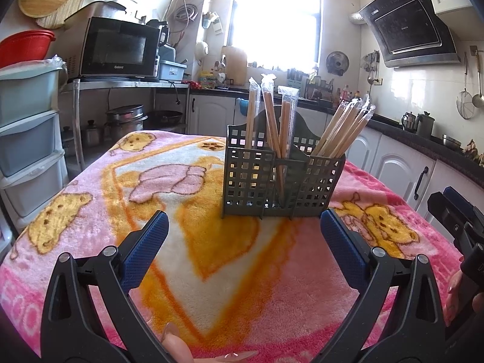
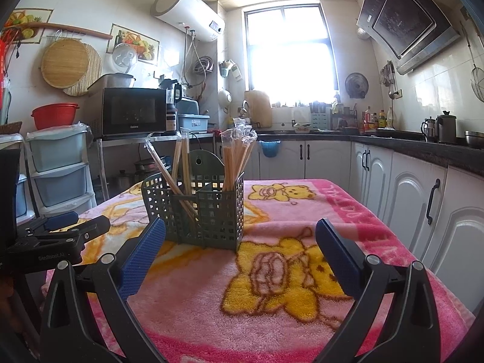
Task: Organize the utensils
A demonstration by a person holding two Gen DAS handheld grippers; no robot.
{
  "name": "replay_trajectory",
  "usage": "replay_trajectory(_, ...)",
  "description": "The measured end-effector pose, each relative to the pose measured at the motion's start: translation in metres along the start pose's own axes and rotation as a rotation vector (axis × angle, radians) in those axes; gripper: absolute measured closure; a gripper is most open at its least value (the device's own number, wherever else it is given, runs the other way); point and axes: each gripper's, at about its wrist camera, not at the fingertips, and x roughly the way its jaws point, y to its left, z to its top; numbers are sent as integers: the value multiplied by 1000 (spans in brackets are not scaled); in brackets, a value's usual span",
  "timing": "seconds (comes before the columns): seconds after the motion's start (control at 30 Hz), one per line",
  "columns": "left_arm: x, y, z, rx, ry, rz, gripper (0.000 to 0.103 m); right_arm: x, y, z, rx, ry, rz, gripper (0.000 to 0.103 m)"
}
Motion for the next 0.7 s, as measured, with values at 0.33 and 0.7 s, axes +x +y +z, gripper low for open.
replay_trajectory(0.33, 0, 1, 0, 0, -1, -1, 10, 0, 0, 0, -1, 0, -1, 6)
replay_trajectory(0.7, 1, 1, -2, -2, 5, -1, 10, -1, 0, 0, 0, 1, -3, 6)
